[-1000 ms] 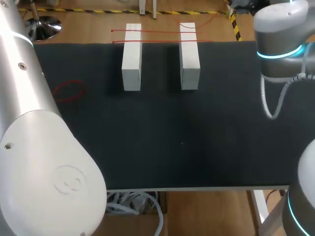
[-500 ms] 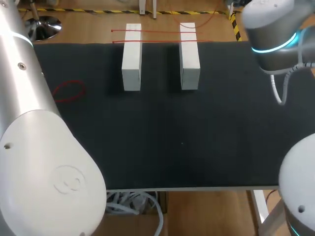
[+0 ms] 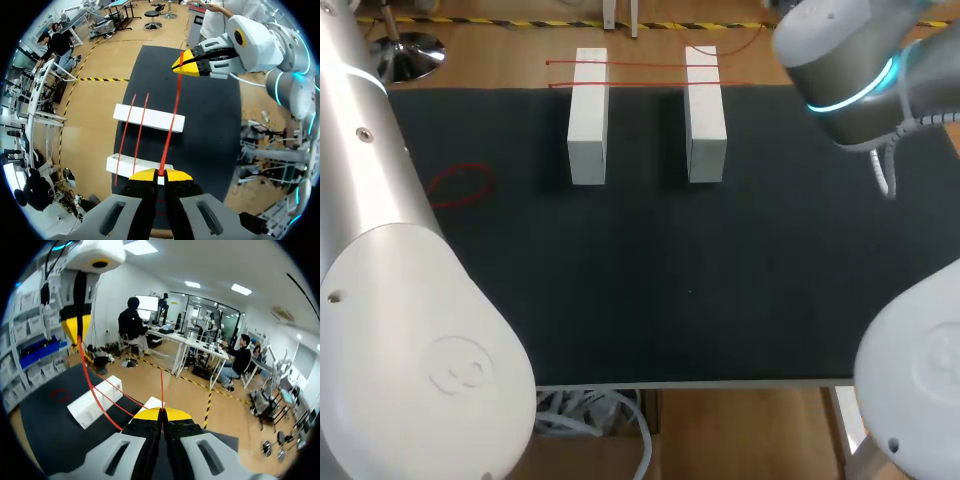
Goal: Grab the tape and strap the tape.
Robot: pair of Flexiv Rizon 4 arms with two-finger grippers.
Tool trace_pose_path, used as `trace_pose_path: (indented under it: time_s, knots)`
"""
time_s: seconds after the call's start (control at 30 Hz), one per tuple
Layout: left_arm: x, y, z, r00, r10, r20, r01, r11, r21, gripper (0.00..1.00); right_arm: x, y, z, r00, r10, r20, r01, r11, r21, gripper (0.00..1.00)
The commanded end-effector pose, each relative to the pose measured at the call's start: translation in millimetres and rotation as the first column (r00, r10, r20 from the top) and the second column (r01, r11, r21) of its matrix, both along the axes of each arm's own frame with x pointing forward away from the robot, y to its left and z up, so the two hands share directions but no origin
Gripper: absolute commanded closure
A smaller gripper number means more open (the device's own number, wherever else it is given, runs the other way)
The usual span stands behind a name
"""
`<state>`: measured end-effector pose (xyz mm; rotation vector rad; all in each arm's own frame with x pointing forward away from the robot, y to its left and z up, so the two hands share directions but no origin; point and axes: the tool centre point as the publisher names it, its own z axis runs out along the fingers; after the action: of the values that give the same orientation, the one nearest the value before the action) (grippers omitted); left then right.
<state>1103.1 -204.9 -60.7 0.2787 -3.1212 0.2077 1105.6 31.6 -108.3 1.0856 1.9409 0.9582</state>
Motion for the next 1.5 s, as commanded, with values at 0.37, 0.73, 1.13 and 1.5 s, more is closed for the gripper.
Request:
trace_pose_path:
  time_s: [0.37,0.73,1.13,1.5]
  knots:
    - [1.4,-0.9,1.7,1.0,-0.001,-0.005,0.001,1.0,0.006,1.0,-0.5,11.4,1.2,0.998,0.031,-0.05,-0.043,0.963,-0.267,1.0]
    - [1.4,-0.9,1.7,1.0,-0.001,-0.005,0.001,1.0,0.006,1.0,-2.7,23.3,4.4,0.997,0.071,-0.012,-0.071,0.938,-0.338,1.0]
    - [1.4,-0.9,1.7,1.0,-0.001,-0.005,0.001,1.0,0.006,1.0,9.7,33.7,12.4,1.0,0.02,-0.004,-0.02,0.932,-0.363,1.0]
    - [1.4,-0.9,1.7,1.0,-0.001,-0.005,0.001,1.0,0.006,1.0,8.0,51.8,16.5,0.991,0.117,0.061,-0.076,0.884,-0.462,1.0]
